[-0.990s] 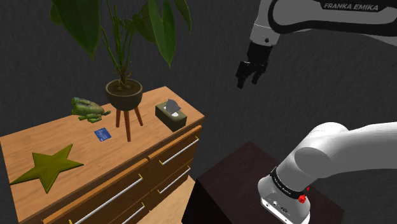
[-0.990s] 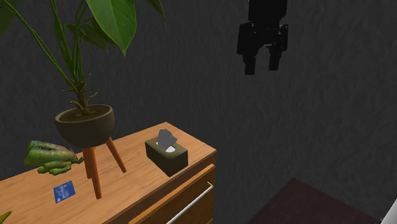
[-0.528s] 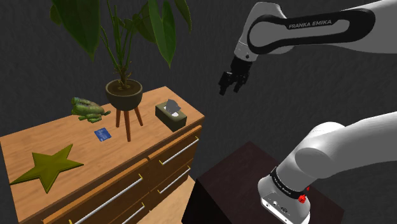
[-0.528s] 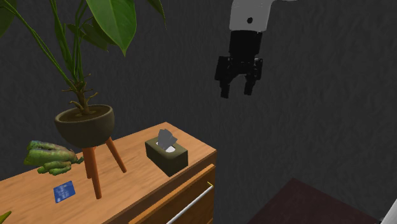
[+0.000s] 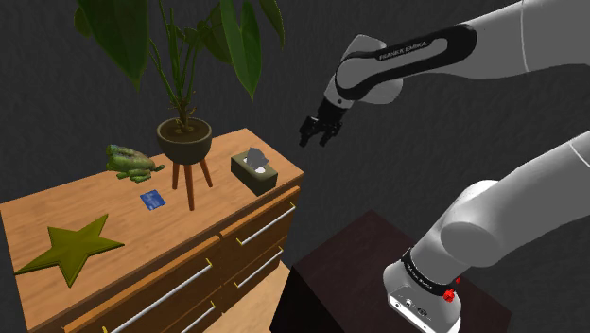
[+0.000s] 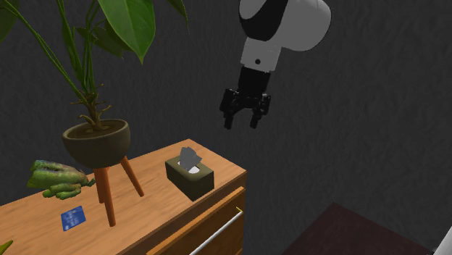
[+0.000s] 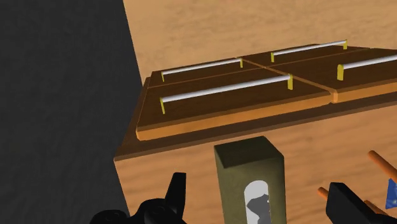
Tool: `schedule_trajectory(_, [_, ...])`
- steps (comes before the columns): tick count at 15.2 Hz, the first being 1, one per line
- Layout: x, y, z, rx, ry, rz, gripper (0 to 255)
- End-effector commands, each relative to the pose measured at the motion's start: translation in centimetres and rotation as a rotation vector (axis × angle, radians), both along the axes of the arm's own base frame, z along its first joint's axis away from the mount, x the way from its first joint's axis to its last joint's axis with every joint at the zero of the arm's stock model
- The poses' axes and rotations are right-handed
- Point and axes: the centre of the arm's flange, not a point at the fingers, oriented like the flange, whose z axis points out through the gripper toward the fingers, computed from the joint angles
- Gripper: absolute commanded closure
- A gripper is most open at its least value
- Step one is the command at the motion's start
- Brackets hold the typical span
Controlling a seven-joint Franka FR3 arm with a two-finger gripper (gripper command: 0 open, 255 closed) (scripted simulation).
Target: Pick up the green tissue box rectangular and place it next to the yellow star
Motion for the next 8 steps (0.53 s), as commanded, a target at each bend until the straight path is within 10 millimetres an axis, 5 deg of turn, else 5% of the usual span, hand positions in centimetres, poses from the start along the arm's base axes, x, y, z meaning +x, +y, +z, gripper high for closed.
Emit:
schedule_trajectory(1, [1.7,0.1,-1.7,0.029,-0.026,-0.008,0])
schedule_trajectory(8, [7.8,1.2,-7.3,0.131,-0.108,-0.027,0])
